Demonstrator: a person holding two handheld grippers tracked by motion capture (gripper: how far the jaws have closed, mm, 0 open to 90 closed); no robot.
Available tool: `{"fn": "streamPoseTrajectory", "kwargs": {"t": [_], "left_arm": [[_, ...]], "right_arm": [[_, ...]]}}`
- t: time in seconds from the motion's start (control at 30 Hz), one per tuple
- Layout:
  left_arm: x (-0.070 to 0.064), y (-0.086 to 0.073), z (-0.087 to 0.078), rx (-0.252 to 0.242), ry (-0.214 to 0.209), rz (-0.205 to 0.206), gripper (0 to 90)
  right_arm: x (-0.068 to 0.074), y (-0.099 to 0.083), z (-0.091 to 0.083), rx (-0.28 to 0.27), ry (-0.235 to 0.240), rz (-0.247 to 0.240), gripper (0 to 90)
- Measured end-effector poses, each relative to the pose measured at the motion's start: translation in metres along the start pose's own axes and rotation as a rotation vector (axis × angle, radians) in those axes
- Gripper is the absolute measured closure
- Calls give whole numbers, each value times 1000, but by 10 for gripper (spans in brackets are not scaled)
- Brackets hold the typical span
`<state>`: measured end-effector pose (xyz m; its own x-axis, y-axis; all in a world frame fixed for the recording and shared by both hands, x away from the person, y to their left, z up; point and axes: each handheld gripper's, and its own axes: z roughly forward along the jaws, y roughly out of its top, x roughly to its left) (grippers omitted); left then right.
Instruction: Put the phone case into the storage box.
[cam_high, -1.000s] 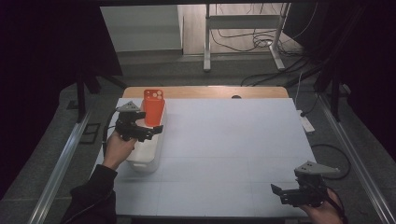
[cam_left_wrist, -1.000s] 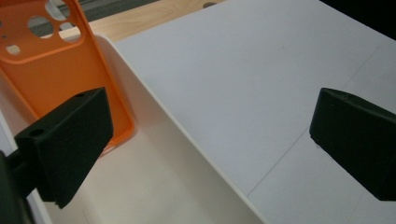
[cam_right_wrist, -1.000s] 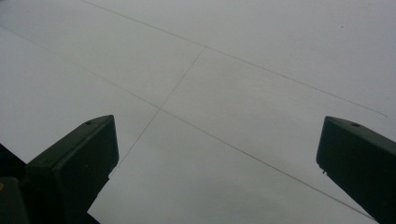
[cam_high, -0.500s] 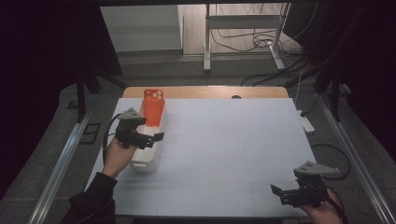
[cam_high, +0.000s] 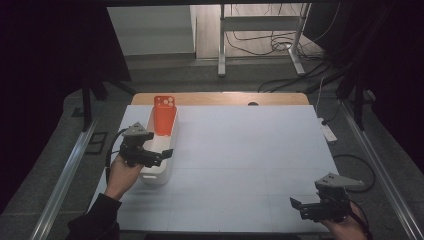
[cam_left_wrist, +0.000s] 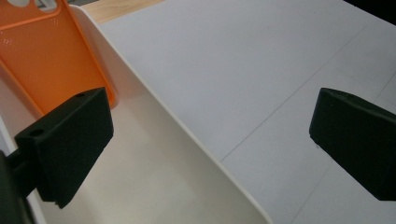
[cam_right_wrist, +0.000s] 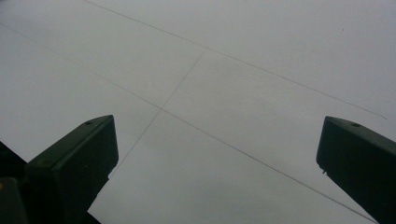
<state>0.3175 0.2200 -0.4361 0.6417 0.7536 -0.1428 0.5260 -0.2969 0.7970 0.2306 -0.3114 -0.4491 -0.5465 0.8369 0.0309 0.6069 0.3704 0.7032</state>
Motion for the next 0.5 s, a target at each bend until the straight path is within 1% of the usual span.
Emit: {"fn": "streamPoseTrajectory", "kwargs": {"t": [0.5], "left_arm": [[-13, -16, -16, -17, 2, 4, 10]], "right_arm": [[1, 0, 0, 4, -1, -4, 0]]}}
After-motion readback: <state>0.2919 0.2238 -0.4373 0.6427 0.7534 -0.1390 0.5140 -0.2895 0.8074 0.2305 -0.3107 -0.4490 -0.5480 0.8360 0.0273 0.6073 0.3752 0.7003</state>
